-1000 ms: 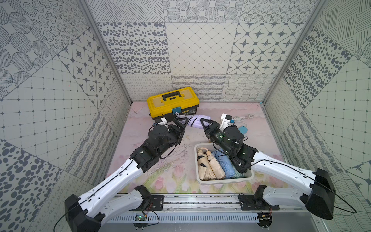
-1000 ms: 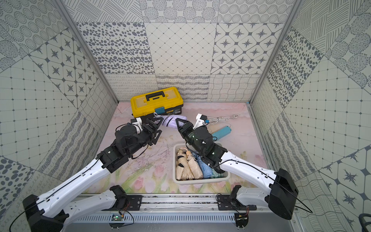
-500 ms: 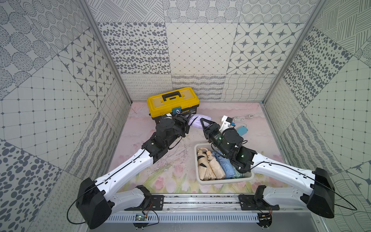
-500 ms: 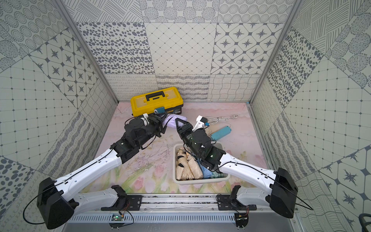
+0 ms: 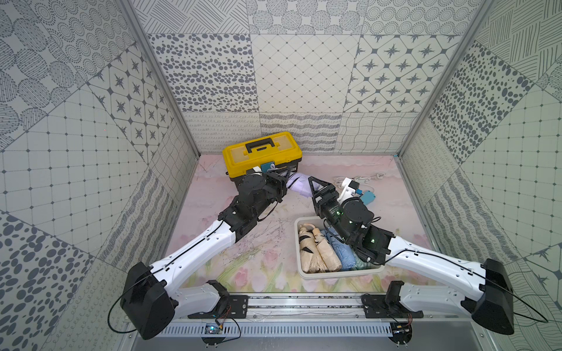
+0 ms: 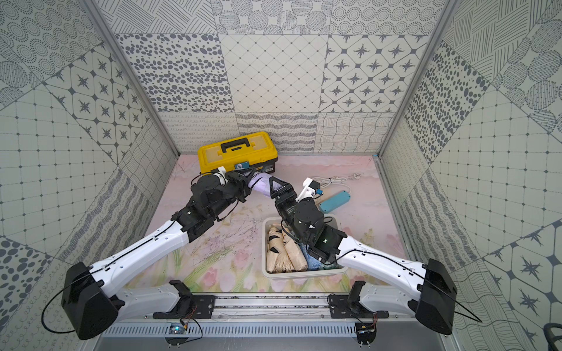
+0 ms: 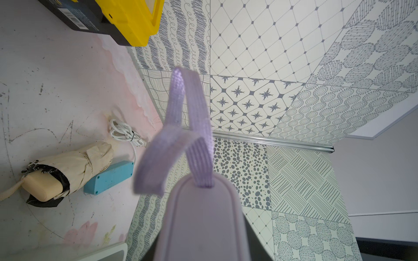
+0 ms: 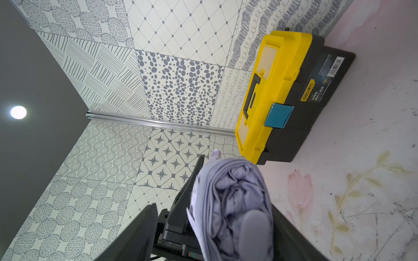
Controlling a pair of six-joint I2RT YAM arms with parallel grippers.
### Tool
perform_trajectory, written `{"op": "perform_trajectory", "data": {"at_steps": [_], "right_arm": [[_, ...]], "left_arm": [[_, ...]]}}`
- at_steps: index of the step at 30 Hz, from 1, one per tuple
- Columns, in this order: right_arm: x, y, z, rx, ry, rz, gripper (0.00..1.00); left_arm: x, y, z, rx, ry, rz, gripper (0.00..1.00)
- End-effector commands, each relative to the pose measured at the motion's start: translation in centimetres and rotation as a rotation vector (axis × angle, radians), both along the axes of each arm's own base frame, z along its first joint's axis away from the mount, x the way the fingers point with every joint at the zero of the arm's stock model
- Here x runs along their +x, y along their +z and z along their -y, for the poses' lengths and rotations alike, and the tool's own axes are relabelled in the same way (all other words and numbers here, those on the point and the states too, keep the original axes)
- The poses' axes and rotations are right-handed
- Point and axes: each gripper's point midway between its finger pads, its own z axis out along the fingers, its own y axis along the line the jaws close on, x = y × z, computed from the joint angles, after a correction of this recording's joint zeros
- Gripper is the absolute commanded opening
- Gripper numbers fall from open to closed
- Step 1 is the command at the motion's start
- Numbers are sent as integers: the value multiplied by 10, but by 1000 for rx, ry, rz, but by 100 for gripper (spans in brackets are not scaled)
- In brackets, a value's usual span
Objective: Put the umbrella into the storage box
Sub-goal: Pick up the umbrella from the center of the board.
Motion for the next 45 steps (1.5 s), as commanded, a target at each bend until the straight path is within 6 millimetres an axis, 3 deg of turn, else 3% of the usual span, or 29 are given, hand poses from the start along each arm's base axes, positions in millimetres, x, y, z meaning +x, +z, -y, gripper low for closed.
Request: {"op": "perform_trajectory", "data": {"at_steps": [1, 6, 11, 16, 24, 29, 37, 45], "right_arm": [[0, -11, 21, -218, 6, 37, 83], [-2, -31, 41, -551, 229, 48, 84], [-32, -47, 30, -791, 597, 81, 86], [-47, -55, 17, -773, 804, 87, 89], [-45, -64, -6, -726, 947, 90, 92], [-49, -49, -22, -602, 1007, 153, 92], [-49, -36, -26, -521, 985, 208, 80], [-48, -34, -26, -483, 958, 219, 50]], "left_arm": [[3, 20, 1, 81, -59, 132, 24], [4, 8, 9, 162, -197, 200, 23], [-14, -4, 31, 244, -404, 331, 23], [-43, -6, 49, 270, -602, 476, 24], [-74, 0, 64, 244, -775, 607, 25], [-87, 7, 74, 204, -845, 678, 26], [-93, 9, 83, 175, -893, 714, 26], [-94, 10, 84, 183, -886, 717, 29]]}}
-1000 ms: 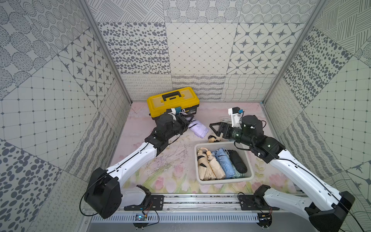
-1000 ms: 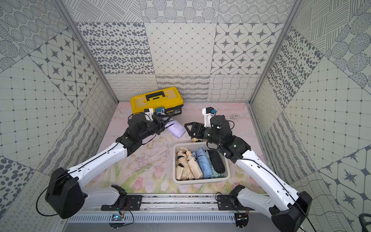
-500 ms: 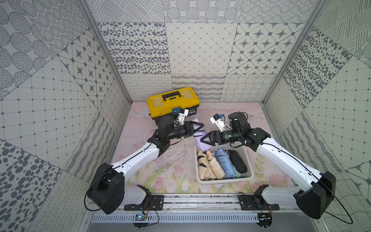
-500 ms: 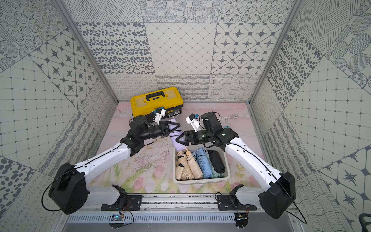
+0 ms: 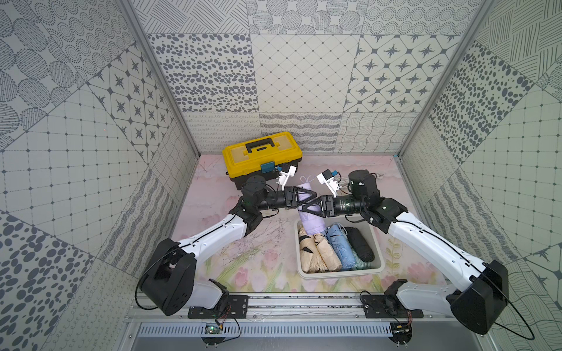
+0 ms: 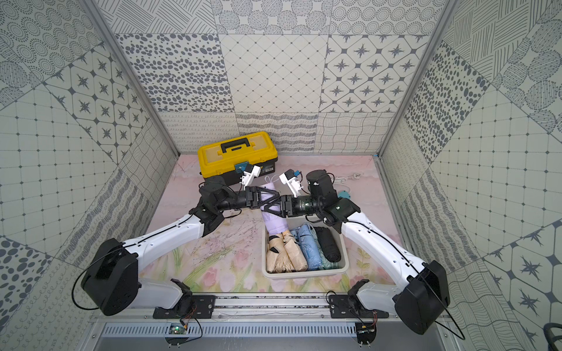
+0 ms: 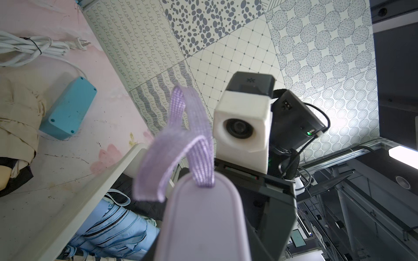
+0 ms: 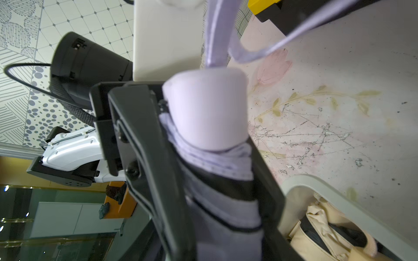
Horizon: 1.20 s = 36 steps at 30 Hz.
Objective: Put the umbrella into the storage box
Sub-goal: Pick up the umbrella from the center of the board, then place the umbrella in the storage box.
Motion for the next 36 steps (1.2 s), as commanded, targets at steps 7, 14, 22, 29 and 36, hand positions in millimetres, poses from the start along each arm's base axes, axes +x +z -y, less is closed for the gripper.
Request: {"op": "perform_trajectory", "data": {"at_steps": [7, 14, 22, 29, 36], "right_arm": [[1, 22, 2, 76, -37, 39, 34], [17, 20, 16, 62, -207, 13, 23], [28, -3, 47, -2, -433, -48, 21], [-4, -26, 39, -100, -430, -110, 21], [-29, -59, 26, -183, -443, -162, 21]], "left_arm": [[-16, 44, 4, -96, -38, 182, 58], [-16, 27, -5, -37, 40, 137, 99], [-41, -9, -24, 19, 118, -4, 99], [-57, -74, -69, 330, 323, -248, 95], [-71, -110, -73, 438, 323, -418, 84]]}}
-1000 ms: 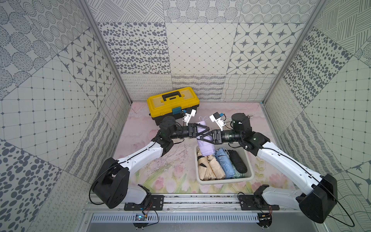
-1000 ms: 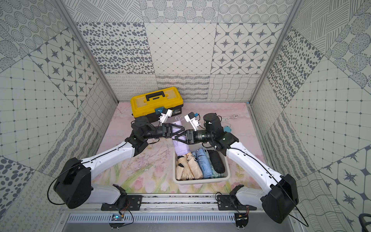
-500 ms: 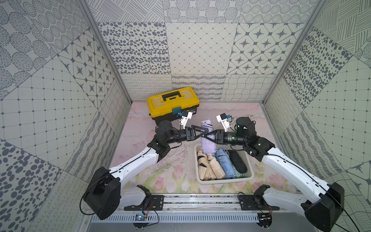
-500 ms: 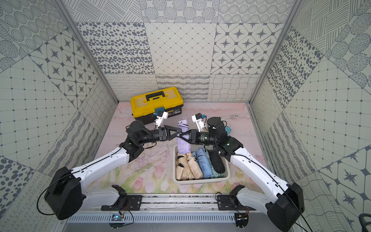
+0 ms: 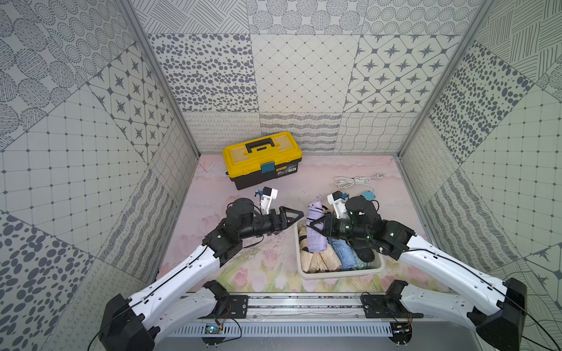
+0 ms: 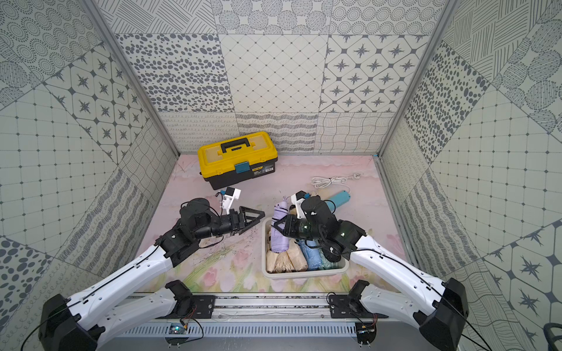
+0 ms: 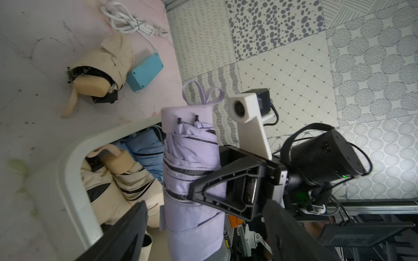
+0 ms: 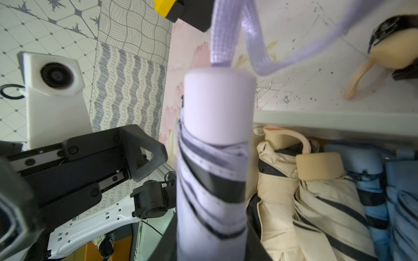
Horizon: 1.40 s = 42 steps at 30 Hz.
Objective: Put the umbrella into the storage box
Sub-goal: Place the umbrella in the storage box, then move the storage box to the center of the board.
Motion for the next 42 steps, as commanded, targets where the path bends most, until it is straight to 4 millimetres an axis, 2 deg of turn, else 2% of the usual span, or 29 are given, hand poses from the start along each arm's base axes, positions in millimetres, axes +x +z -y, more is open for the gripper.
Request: {"op": "perform_trajectory", "data": {"at_steps": [1, 9, 17, 22, 25, 28, 31, 33, 38, 42], "right_arm": [[3, 0, -2, 12, -64, 21, 21], [-6, -28, -24, -13, -16, -11, 21], [-25, -56, -42, -8, 59, -79, 22], [-35, -74, -44, -30, 96, -122, 23], [-34, -82, -38, -65, 82, -121, 32], [-29, -84, -31, -112, 61, -95, 57], [-22, -70, -17, -161, 26, -25, 78], [-16, -56, 2, -196, -18, 41, 84], [-3, -27, 64, -273, -156, 144, 86], [9, -10, 94, -275, -227, 184, 85]], "left_arm": [[-13, -62, -16, 194, 60, -218, 83], [-13, -76, 2, 207, 8, -260, 74], [-10, -95, -5, 287, 49, -293, 66], [-6, -101, -2, 297, 46, -295, 62], [-3, -102, 2, 293, 40, -296, 60], [-2, -102, 6, 296, 31, -293, 58], [0, -101, 8, 306, 22, -290, 56], [1, -104, 9, 316, 22, -293, 53], [3, -112, 13, 357, 20, -297, 45], [5, -116, 14, 417, 19, -289, 34]]}}
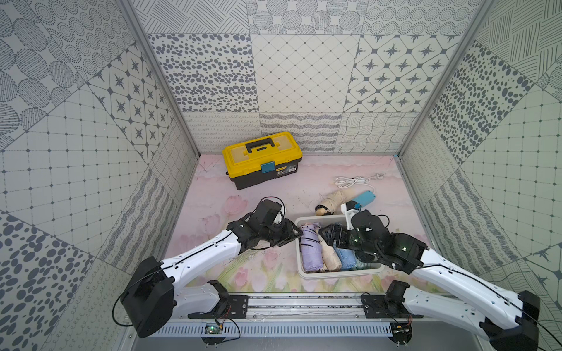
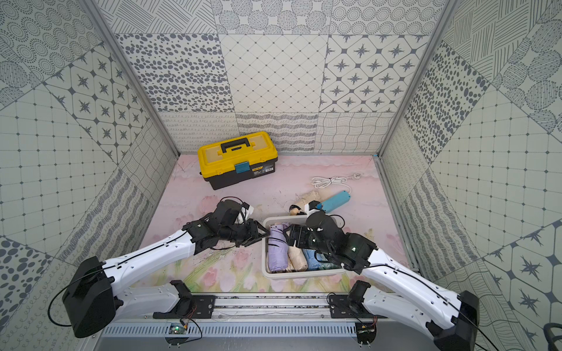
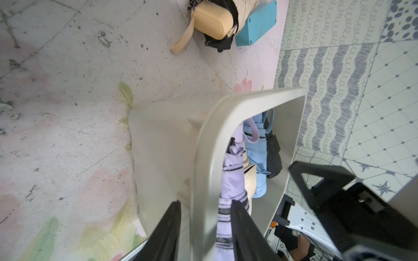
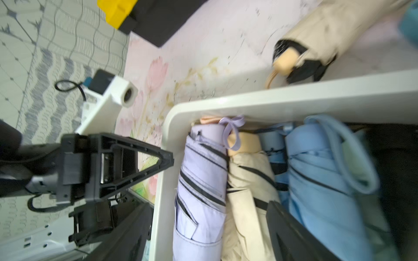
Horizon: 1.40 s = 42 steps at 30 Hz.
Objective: Put the umbrella into the storage box
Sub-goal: Move the storage box to the center of the board.
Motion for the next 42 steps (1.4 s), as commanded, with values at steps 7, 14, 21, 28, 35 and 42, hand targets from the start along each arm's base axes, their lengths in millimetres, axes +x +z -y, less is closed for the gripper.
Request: {"op": "perform_trajectory", "data": {"at_steps": [7, 14, 21, 28, 35, 42], "right_arm": [[36, 23, 40, -98, -68, 76, 84], [71, 32, 51, -102, -69, 80, 83], [111, 6, 57, -105, -77, 26, 84], [156, -29, 51, -224, -36, -5, 84], [194, -66, 49, -282, -96, -76, 86], [220, -74, 53, -324, -143, -76, 88]], "left_arm": [[10, -11, -24, 244, 0, 75, 7], [4, -10, -60, 352, 24, 85, 0], [5, -2, -127, 389, 107, 82, 0], [17, 2, -174, 442, 168, 111, 0], [39, 0, -185, 429, 227, 125, 0], [58, 7, -213, 518, 276, 167, 0]]}}
